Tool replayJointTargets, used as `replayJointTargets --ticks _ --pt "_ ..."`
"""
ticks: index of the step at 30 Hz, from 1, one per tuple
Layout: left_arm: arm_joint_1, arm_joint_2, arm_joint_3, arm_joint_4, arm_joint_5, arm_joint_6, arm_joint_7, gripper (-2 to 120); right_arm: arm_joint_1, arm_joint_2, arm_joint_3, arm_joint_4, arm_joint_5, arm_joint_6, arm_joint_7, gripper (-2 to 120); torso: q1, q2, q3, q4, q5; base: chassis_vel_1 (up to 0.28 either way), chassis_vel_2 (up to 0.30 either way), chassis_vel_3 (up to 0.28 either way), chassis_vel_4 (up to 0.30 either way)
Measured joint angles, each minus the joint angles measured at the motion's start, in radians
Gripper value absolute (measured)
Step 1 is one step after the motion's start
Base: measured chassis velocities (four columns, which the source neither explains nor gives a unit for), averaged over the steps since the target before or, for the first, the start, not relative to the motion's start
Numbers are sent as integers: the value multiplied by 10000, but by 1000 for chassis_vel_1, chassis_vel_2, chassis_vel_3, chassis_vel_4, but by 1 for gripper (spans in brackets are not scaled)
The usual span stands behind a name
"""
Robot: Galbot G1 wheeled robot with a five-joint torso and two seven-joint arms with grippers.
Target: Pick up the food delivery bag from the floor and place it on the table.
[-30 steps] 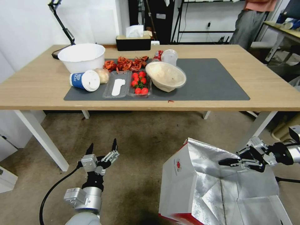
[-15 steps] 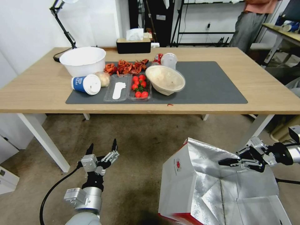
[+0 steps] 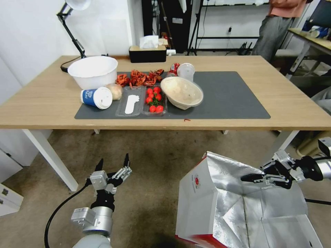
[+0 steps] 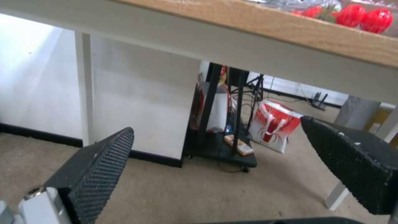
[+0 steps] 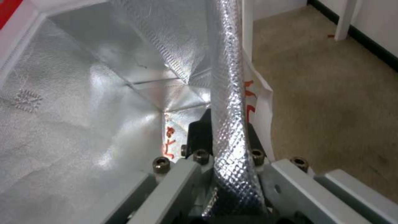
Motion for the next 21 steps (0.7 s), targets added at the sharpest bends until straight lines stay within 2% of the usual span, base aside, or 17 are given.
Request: replayJointTargets --ticks 21 --pt "70 -45 29 -145 48 29 -11 100 -83 117 3 47 -42 35 1 0 366 907 543 0 1 0 0 0 0"
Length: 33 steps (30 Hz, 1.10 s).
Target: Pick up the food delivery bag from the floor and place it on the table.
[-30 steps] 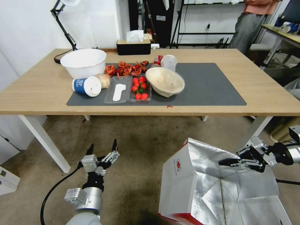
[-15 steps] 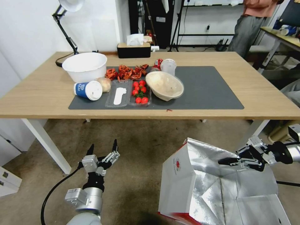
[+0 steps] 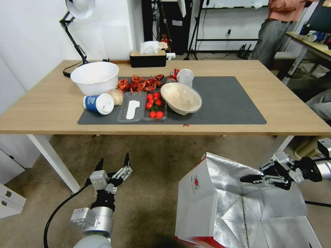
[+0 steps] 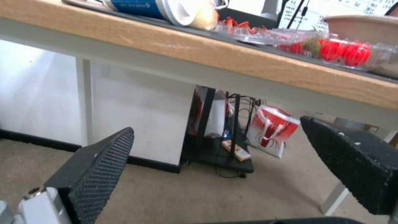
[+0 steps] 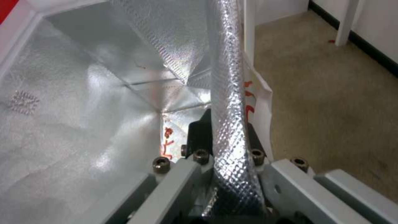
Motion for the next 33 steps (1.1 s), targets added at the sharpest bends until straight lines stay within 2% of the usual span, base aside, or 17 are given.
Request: replayJointTargets --ticks 11,21,33 --pt "-4 -38 0 4 27 3 -16 100 -8 18 5 47 -16 -1 11 0 205 501 297 0 0 0 0 0 0" --pt "-3 -47 -5 -10 14 3 -34 100 -41 18 51 57 -17 -1 11 0 314 754 443 0 -1 0 0 0 0" --pt "-1 -21 -13 -11 -3 -6 -58 100 -61 20 82 61 -18 4 11 0 602 1440 837 0 0 0 0 0 0"
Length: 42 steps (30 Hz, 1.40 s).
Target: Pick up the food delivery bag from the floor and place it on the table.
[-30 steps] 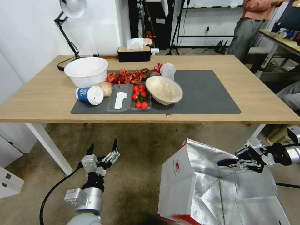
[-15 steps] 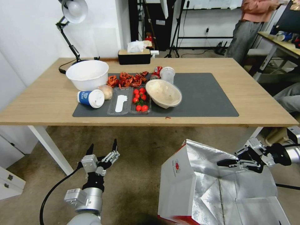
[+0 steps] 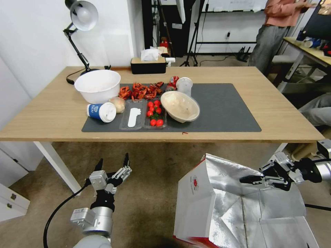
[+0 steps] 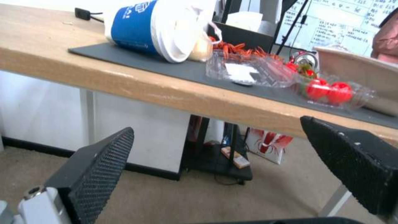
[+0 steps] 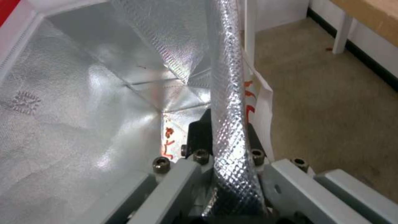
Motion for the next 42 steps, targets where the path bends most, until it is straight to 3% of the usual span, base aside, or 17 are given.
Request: replayJointTargets --ticks 29,42 --pt "-72 76 -154 -17 -214 -30 -23 100 -13 -70 -45 1 -15 69 66 0 639 1454 814 1 0 0 0 0 0" --pt "-7 32 -70 -4 -265 -96 -7 100 -22 31 -45 25 -15 67 91 0 699 1601 907 0 0 0 0 0 0"
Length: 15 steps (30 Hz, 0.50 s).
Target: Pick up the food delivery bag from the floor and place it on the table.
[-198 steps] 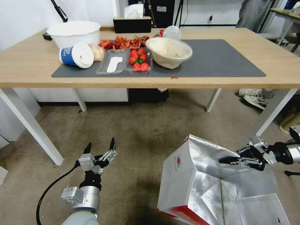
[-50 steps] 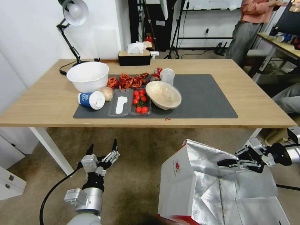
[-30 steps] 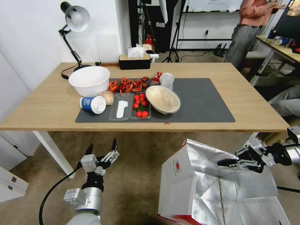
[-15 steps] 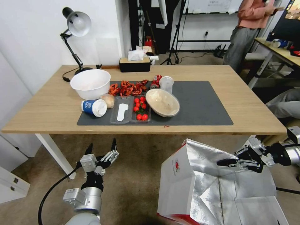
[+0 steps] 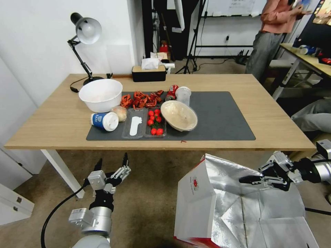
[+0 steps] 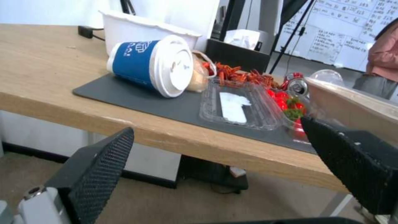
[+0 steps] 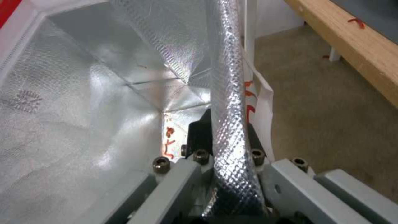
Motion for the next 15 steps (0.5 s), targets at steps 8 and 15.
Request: replayJointTargets --ticks 8,15 --pt "-5 10 -9 -31 0 -52 -90 100 9 -19 17 15 22 -1 -2 0 -14 -36 -22 0 0 0 0 0 0" --pt "-7 -4 7 -32 12 -59 -137 100 -89 -20 88 24 30 -2 -17 0 -28 -68 -39 0 0 0 0 0 0"
